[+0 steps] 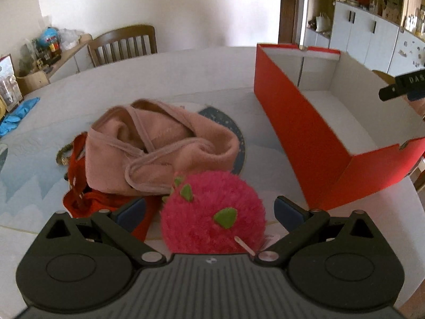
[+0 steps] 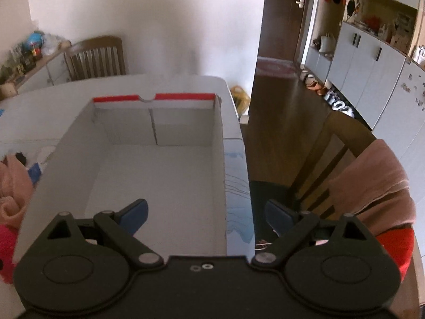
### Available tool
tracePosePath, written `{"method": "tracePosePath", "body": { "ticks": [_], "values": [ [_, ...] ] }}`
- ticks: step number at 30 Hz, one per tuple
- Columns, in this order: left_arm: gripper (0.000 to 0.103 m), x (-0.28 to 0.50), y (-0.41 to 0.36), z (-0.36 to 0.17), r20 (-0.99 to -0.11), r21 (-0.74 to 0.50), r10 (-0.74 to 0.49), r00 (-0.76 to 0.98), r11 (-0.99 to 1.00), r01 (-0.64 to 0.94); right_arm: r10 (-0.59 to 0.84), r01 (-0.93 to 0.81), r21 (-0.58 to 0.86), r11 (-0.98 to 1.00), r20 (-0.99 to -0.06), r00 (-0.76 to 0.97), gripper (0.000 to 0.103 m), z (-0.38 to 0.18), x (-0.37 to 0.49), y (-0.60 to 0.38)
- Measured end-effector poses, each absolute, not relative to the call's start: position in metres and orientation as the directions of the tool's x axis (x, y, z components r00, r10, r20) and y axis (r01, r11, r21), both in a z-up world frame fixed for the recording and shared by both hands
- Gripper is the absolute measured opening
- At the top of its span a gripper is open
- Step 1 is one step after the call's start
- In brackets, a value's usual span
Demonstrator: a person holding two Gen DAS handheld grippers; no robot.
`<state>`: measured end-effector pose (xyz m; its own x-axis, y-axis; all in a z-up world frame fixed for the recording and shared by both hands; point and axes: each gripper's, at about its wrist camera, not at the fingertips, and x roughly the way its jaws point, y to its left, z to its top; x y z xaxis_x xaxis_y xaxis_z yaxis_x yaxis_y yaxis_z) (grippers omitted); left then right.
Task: Organize objects
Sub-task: 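Move the left tool toward the pink fuzzy ball on the table, then close the left gripper on the pink fuzzy ball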
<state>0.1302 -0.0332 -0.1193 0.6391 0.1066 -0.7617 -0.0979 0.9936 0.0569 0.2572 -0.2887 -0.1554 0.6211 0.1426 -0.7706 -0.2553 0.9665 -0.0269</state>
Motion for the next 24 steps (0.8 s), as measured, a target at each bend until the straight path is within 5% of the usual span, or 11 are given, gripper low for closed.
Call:
{"method": "tracePosePath", "body": {
  "ticks": [20,22,24],
  "values": [
    [0.097,0.144,-0.030,-0.147,-0.796,0.069,0.096,0.597,0.995,-0.068,0.125,-0.276,-0.024,0.961,-0.850,0.512,0.089,-0.173,0.281,-0.286],
    [0.093,0.143,-0.030,-0.146,-0.795,0.066,0.090,0.599,0.996,-0.063,0.130,-0.278,-0.018,0.960,-0.855,0.502,0.077,-0.173,0.284,-0.286],
    [0.091,0.143,-0.031,-0.146,-0.797,0.061,0.083,0.598,0.997,-0.057,0.101,-0.258,-0.030,0.966,-0.872,0.480,0.034,-0.176,0.289,-0.287]
  ]
}}
